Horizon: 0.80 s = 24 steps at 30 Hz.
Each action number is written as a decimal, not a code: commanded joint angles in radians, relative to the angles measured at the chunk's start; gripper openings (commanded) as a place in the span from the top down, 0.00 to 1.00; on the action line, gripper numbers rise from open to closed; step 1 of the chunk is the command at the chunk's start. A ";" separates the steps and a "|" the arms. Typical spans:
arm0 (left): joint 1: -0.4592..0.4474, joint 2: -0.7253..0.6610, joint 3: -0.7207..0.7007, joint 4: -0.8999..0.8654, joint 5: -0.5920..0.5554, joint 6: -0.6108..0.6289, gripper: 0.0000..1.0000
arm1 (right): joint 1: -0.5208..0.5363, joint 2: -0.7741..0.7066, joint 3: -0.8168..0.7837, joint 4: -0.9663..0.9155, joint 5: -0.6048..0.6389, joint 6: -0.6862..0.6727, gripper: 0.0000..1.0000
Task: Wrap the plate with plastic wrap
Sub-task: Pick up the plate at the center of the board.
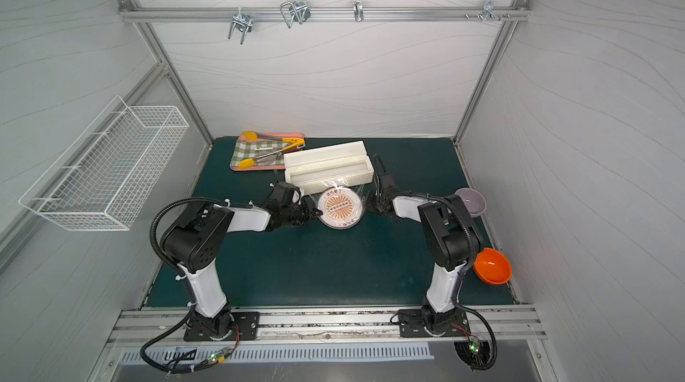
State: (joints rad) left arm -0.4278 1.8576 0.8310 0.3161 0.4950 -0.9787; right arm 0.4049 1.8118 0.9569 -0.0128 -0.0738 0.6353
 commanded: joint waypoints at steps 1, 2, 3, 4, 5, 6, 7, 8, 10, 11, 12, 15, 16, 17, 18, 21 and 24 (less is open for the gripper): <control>0.007 -0.023 -0.034 -0.018 -0.020 0.000 1.00 | -0.032 0.018 -0.033 -0.144 0.000 0.006 0.60; 0.008 -0.028 -0.039 -0.011 -0.017 -0.002 1.00 | -0.037 0.004 -0.033 -0.160 -0.004 0.003 0.57; 0.009 -0.033 -0.042 -0.001 -0.010 -0.007 1.00 | -0.044 -0.012 -0.031 -0.182 -0.008 0.001 0.55; 0.009 -0.036 -0.042 0.008 -0.002 -0.012 1.00 | -0.051 -0.026 -0.029 -0.205 -0.006 -0.005 0.53; 0.009 -0.039 -0.041 0.008 -0.001 -0.016 1.00 | -0.056 -0.039 -0.030 -0.222 -0.009 -0.007 0.51; 0.009 -0.043 -0.044 0.013 0.002 -0.019 1.00 | -0.065 -0.054 -0.033 -0.241 -0.013 -0.005 0.49; 0.009 -0.046 -0.045 0.019 0.007 -0.023 1.00 | -0.074 -0.070 -0.039 -0.253 -0.026 -0.003 0.47; 0.010 -0.051 -0.048 0.022 0.009 -0.024 1.00 | -0.081 -0.084 -0.045 -0.264 -0.038 -0.002 0.46; 0.011 -0.066 -0.056 0.030 0.015 -0.029 1.00 | -0.097 -0.121 -0.049 -0.312 -0.036 -0.005 0.45; 0.010 -0.072 -0.059 0.029 0.015 -0.030 1.00 | -0.100 -0.142 -0.048 -0.335 -0.025 -0.014 0.45; 0.011 -0.082 -0.063 0.029 0.015 -0.031 1.00 | -0.100 -0.165 -0.046 -0.361 -0.005 -0.026 0.45; 0.011 -0.100 -0.075 0.044 0.024 -0.038 1.00 | -0.090 -0.240 -0.039 -0.421 0.043 -0.048 0.48; 0.010 -0.105 -0.080 0.054 0.027 -0.046 1.00 | -0.084 -0.256 -0.029 -0.444 0.065 -0.054 0.48; 0.011 -0.110 -0.083 0.062 0.031 -0.054 1.00 | -0.080 -0.270 -0.023 -0.472 0.084 -0.055 0.47; 0.011 -0.117 -0.087 0.070 0.034 -0.061 1.00 | -0.080 -0.288 -0.025 -0.486 0.098 -0.058 0.45; 0.011 -0.140 -0.091 0.087 0.050 -0.077 1.00 | -0.080 -0.334 -0.036 -0.519 0.121 -0.061 0.41; 0.011 -0.173 -0.089 0.071 0.057 -0.071 1.00 | -0.082 -0.386 -0.039 -0.552 0.147 -0.075 0.40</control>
State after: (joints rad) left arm -0.4194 1.7374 0.7376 0.3408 0.5129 -1.0344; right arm 0.3267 1.4727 0.9157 -0.4816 0.0086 0.5762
